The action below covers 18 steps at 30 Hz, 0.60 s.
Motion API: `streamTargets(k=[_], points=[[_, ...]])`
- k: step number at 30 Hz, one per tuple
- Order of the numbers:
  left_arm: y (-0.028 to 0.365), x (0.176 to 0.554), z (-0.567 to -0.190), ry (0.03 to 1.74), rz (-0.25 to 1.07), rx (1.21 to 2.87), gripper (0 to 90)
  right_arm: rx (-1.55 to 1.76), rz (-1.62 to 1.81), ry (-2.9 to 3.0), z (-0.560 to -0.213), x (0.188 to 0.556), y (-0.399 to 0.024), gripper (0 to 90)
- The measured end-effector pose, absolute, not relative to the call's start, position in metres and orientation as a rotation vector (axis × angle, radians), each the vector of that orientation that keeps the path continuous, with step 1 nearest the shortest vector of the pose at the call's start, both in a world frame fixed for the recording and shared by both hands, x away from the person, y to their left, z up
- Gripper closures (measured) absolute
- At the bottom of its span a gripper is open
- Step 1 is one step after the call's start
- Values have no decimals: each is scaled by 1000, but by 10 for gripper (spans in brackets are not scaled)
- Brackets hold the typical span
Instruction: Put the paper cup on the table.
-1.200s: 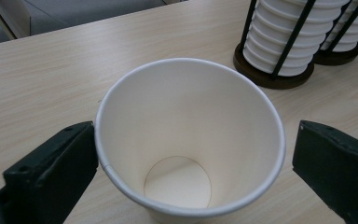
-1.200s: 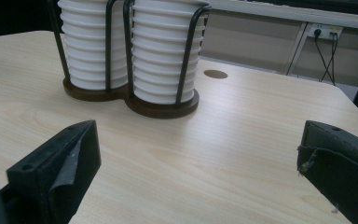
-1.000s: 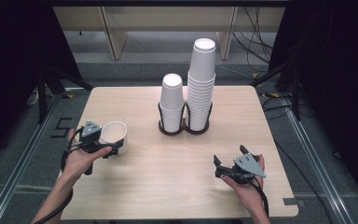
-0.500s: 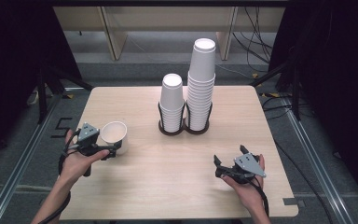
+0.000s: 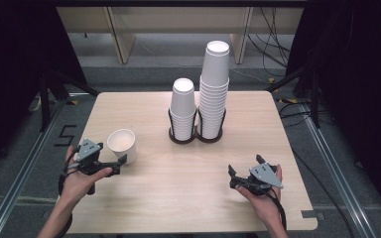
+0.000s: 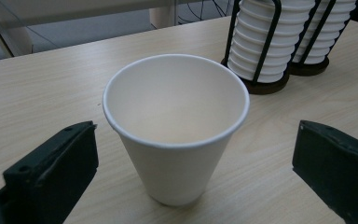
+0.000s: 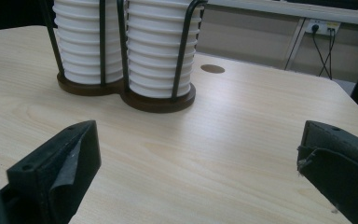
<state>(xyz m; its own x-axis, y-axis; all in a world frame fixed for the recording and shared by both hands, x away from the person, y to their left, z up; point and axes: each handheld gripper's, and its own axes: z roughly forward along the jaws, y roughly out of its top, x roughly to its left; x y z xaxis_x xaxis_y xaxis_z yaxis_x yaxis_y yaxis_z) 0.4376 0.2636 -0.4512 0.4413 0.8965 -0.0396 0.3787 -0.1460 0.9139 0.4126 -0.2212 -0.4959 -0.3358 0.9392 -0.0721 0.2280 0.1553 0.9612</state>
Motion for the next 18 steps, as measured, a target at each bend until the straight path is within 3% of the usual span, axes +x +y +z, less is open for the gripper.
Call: streamTargets(k=[5,18], points=[[267,422,-469,1102,697,1642,0,1124,1242,1706,-497,414,-222,6],[271,403,-507,1127,713,1628,0,1131,1222,1692,-498,414,-223,6]])
